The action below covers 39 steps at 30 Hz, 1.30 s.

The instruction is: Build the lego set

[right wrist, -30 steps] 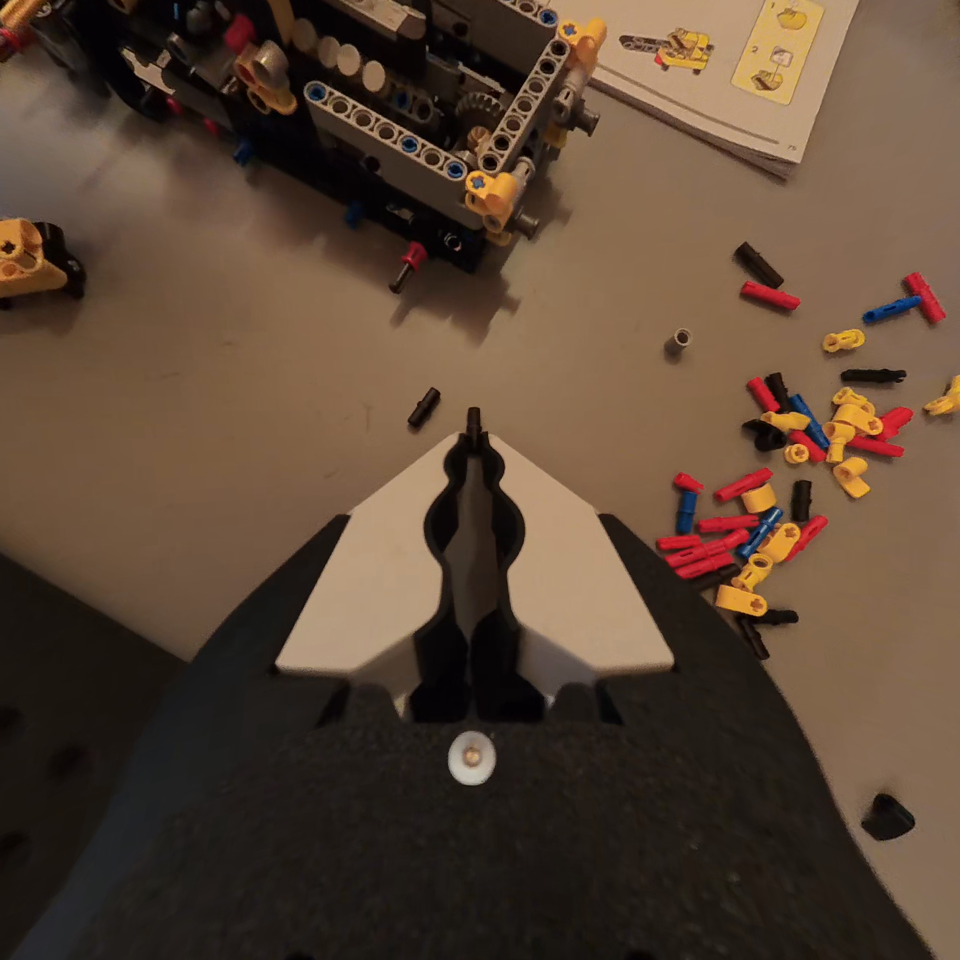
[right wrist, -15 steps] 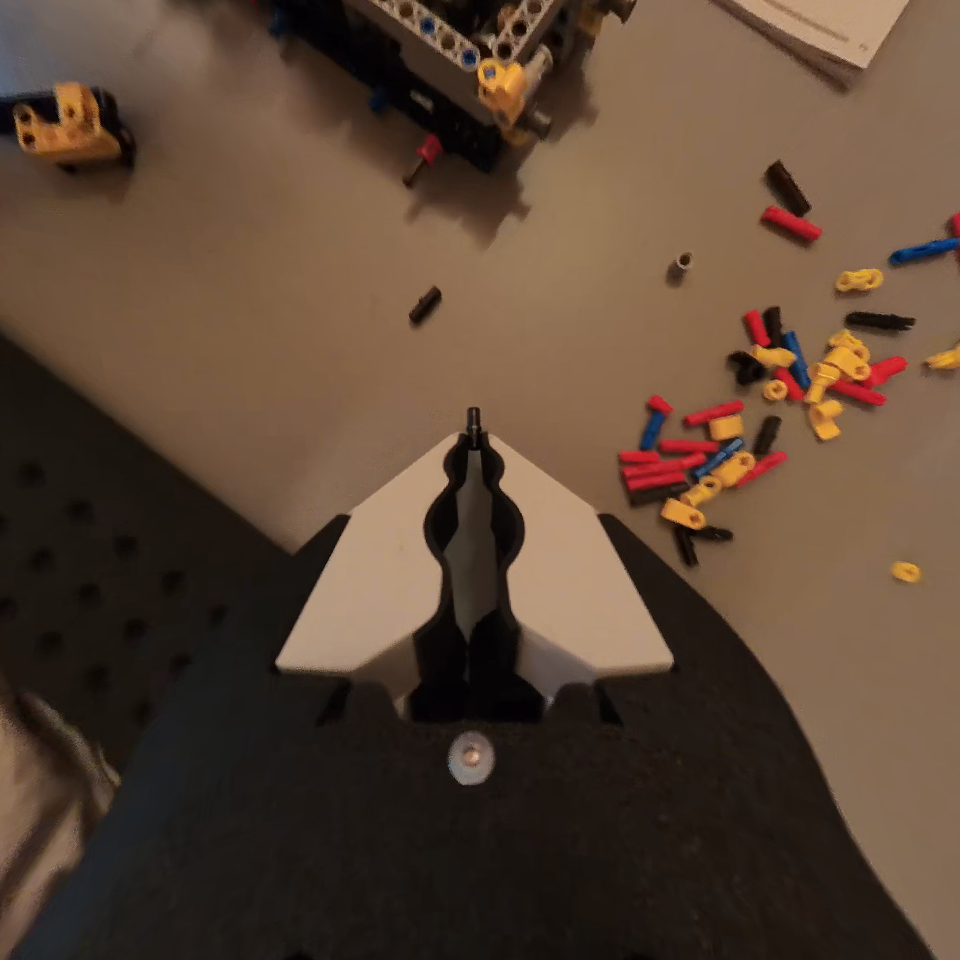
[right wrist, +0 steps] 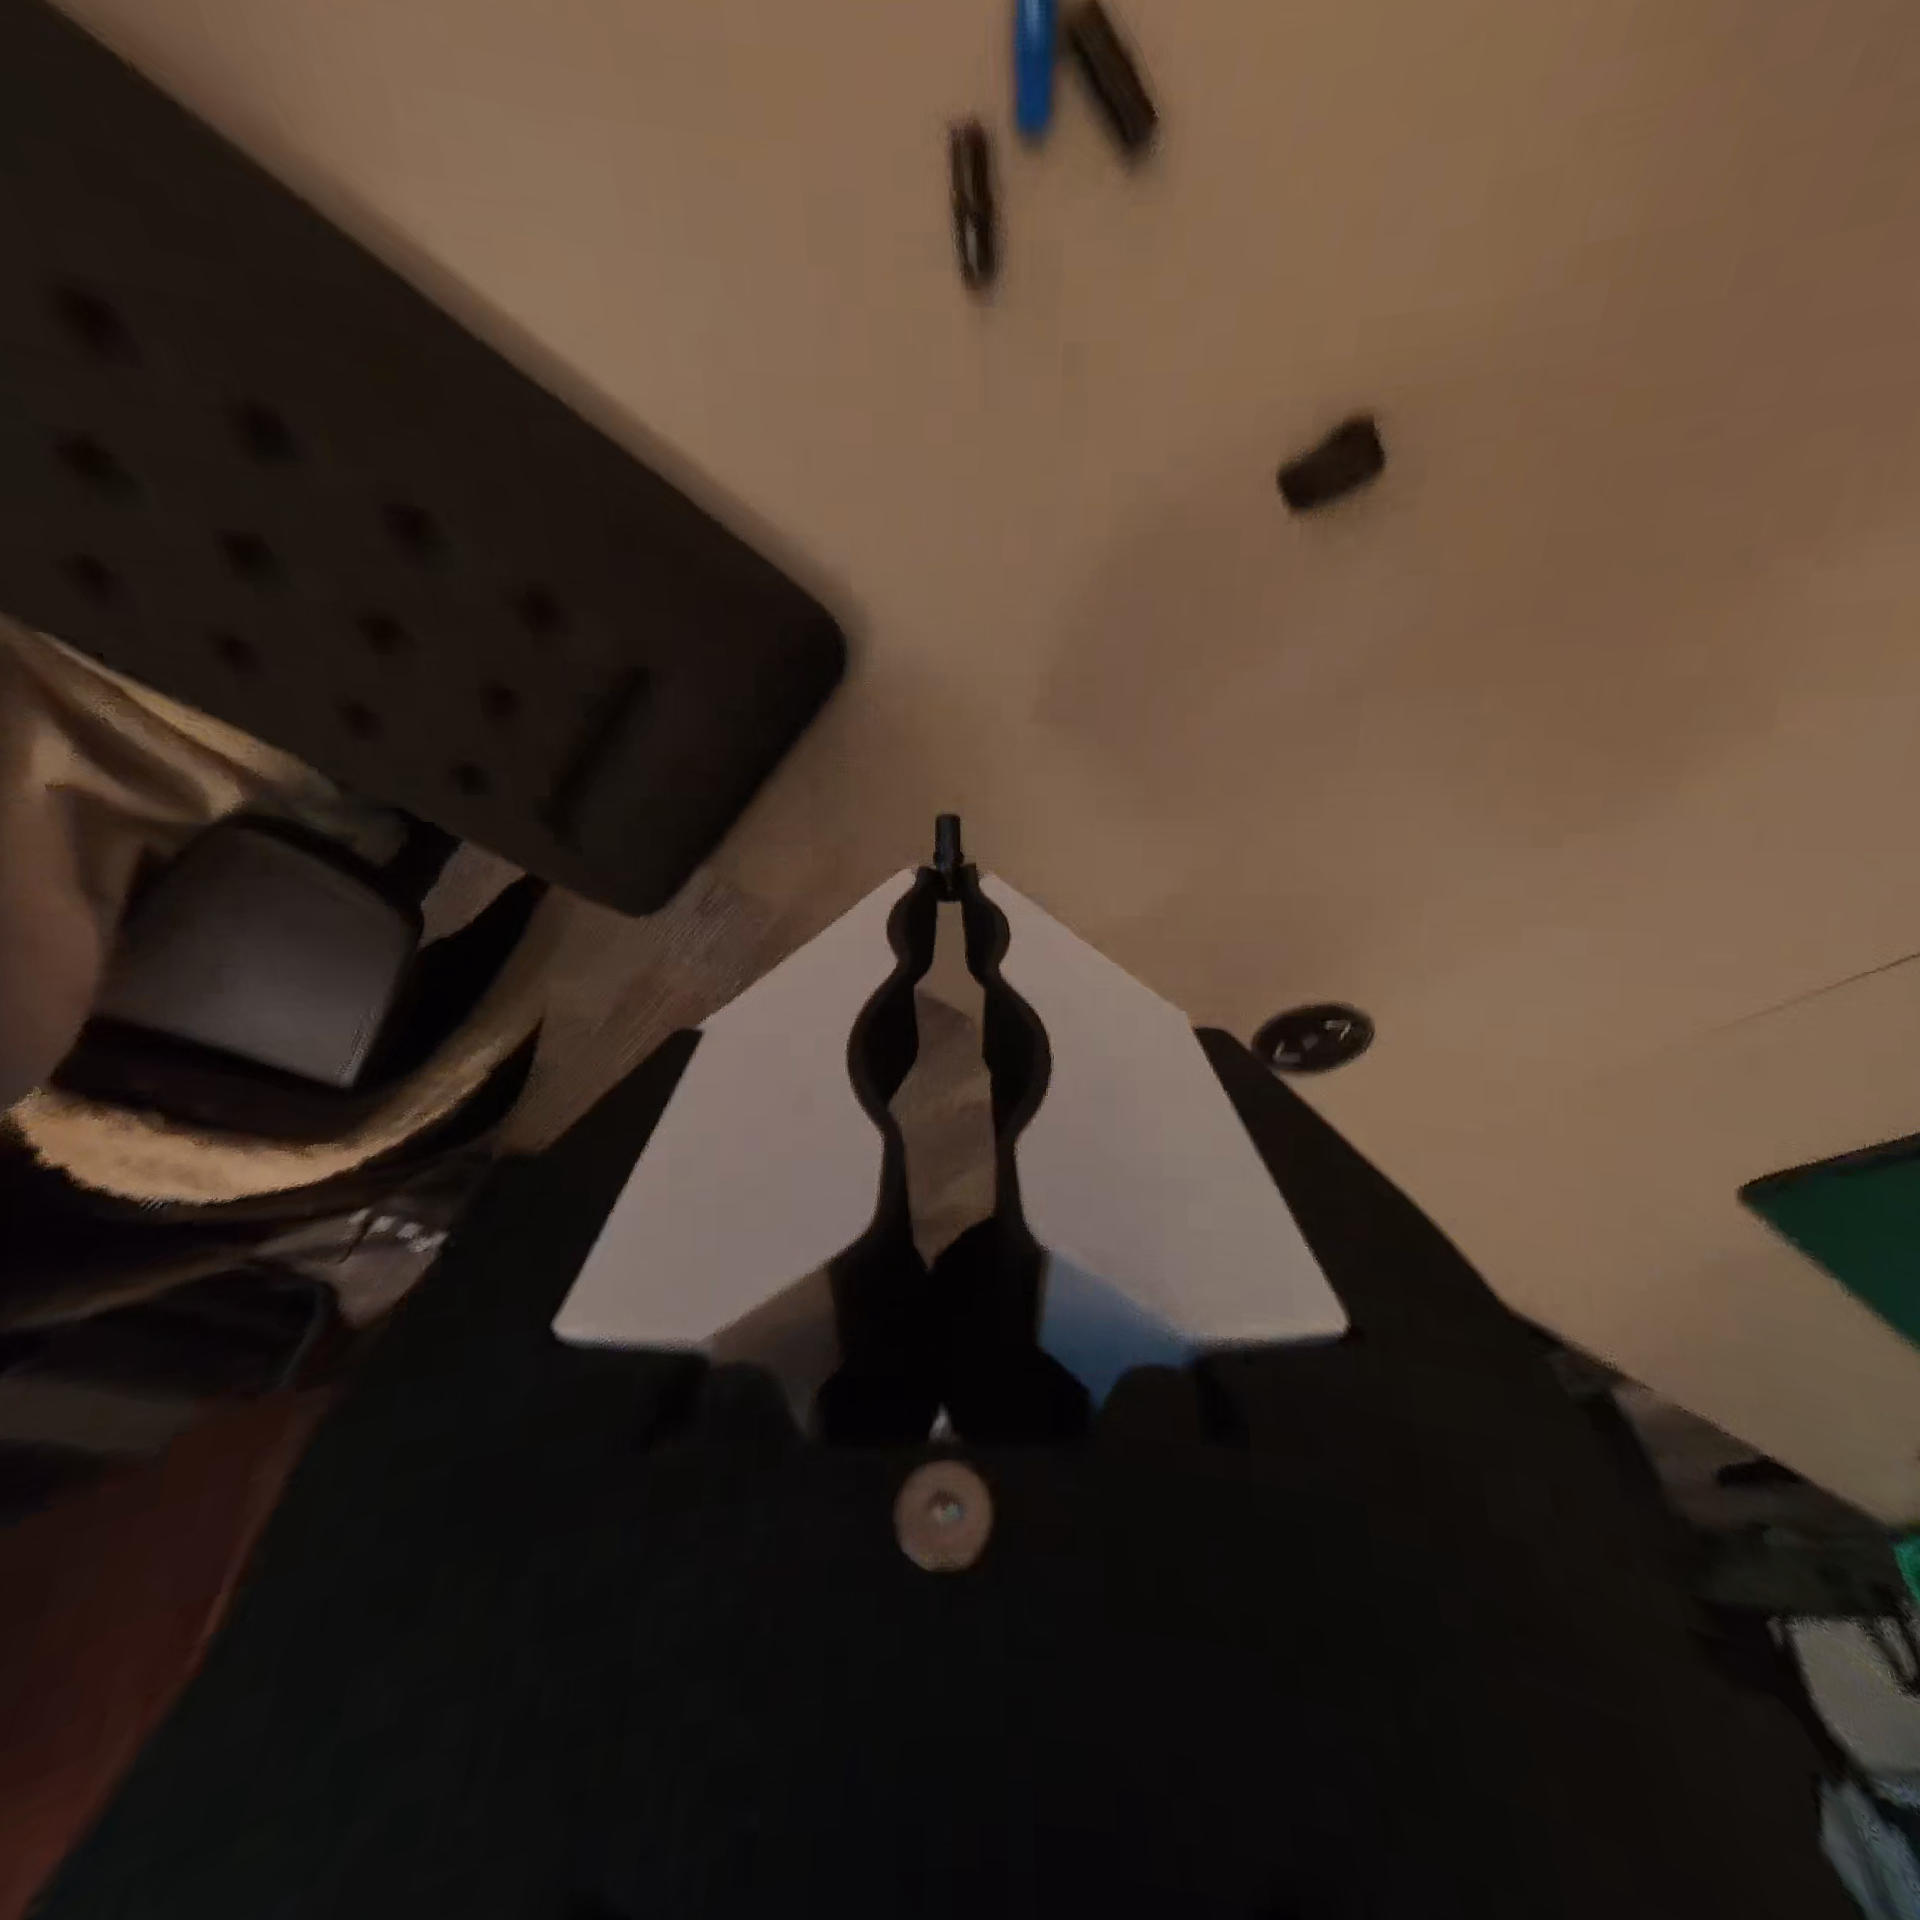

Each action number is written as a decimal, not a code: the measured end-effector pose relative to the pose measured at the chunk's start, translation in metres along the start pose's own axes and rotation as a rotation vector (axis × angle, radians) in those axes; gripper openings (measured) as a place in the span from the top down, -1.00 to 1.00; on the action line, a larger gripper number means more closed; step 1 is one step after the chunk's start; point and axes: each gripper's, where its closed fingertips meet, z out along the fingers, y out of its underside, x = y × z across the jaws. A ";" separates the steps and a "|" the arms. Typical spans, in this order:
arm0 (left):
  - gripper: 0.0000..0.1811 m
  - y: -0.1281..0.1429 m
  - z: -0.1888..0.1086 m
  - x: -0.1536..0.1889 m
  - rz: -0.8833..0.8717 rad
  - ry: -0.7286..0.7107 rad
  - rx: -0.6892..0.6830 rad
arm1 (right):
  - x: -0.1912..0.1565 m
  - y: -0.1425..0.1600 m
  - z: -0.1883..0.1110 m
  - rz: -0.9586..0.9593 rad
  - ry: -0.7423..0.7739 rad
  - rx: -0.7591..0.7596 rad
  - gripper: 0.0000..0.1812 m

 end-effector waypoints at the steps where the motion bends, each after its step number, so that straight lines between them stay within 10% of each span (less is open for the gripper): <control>1: 0.81 0.001 0.000 0.000 0.003 0.001 -0.002 | 0.006 0.008 0.002 0.023 -0.013 -0.054 0.96; 10: 0.82 0.001 0.001 0.002 0.014 0.000 -0.007 | 0.048 0.037 0.016 0.171 -0.053 -0.367 0.96; 39: 0.82 0.004 0.002 0.005 0.041 0.003 -0.020 | 0.063 0.024 0.032 0.141 -0.019 -0.434 0.95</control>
